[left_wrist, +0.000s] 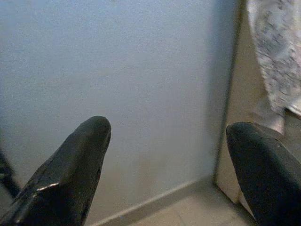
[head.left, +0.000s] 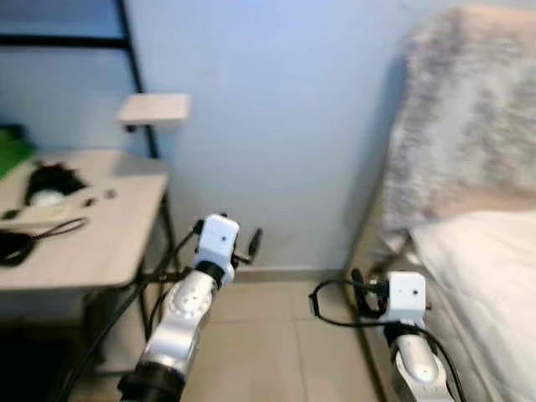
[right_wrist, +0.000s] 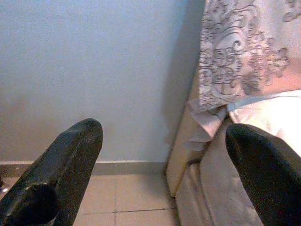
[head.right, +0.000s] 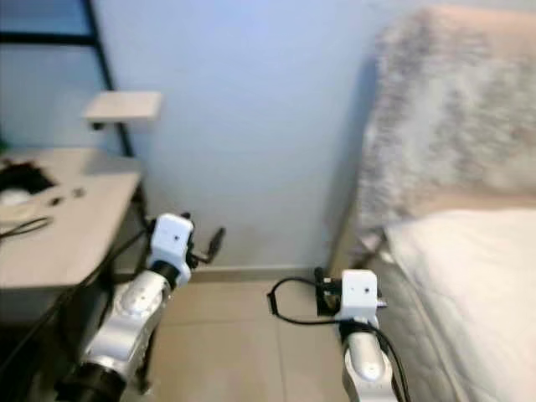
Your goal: Clean up the room
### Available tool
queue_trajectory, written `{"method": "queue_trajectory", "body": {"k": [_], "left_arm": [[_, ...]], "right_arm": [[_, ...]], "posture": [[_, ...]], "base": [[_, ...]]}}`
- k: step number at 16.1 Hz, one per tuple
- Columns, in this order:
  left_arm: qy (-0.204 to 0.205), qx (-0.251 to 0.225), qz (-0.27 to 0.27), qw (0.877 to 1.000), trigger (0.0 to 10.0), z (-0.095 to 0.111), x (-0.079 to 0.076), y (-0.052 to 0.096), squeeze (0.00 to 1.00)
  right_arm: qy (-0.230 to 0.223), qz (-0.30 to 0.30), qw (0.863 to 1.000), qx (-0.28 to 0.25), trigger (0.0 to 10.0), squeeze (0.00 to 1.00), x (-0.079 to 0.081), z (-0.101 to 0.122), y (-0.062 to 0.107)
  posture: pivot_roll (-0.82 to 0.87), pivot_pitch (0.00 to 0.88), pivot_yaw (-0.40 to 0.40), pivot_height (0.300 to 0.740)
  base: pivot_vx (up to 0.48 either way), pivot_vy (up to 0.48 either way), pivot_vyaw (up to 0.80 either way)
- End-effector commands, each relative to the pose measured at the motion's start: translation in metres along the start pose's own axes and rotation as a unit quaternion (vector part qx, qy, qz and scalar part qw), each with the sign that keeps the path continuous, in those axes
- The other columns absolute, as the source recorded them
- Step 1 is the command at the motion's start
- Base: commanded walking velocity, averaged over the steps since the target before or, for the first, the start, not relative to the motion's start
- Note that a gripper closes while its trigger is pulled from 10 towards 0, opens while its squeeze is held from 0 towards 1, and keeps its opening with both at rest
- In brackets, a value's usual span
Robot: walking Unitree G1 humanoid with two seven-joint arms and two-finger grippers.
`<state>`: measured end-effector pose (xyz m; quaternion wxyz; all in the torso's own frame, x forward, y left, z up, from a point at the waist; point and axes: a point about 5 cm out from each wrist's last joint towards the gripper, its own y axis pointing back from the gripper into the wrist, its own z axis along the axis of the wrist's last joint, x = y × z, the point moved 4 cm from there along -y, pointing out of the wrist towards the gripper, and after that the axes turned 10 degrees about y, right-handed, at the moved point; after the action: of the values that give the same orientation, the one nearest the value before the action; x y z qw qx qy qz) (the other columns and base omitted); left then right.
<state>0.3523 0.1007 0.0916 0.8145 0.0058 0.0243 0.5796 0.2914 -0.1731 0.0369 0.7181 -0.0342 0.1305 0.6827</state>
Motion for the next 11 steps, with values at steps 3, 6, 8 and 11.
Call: {"method": "queue_trajectory", "body": {"k": [3, 6, 8, 11], "left_arm": [[0.024, -0.041, -0.01, 0.999, 10.0, 0.012, -0.004, 0.002, 0.0], [0.032, -0.05, -0.046, 0.997, 10.0, 0.016, -0.02, -0.001, 0.0], [0.027, -0.043, -0.06, 0.997, 10.0, 0.014, -0.024, -0.001, 0.0], [0.015, -0.037, -0.063, 0.997, 10.0, 0.013, -0.024, -0.005, 0.0]], "right_arm": [[-0.007, -0.023, 1.0, 0.012, 10.0, 1.0, -0.012, -0.008, 0.003], [0.003, -0.015, 1.0, -0.013, 10.0, 1.0, -0.01, 0.003, 0.002], [0.01, -0.022, 1.0, -0.011, 10.0, 1.0, -0.012, 0.002, 0.001], [0.018, -0.036, 0.999, -0.008, 10.0, 0.0, -0.019, 0.002, -0.004]], "posture": [[0.11, 0.0, -0.035, 0.74], [0.1, 0.0, -0.032, 0.74], [0.1, 0.0, -0.029, 0.74], [0.09, 0.0, -0.012, 0.74]], "base": [[0.0, 0.0, -0.65], [0.281, -0.386, -0.67], [0.291, -0.379, -0.69], [0.0, 0.0, -0.67]]}}
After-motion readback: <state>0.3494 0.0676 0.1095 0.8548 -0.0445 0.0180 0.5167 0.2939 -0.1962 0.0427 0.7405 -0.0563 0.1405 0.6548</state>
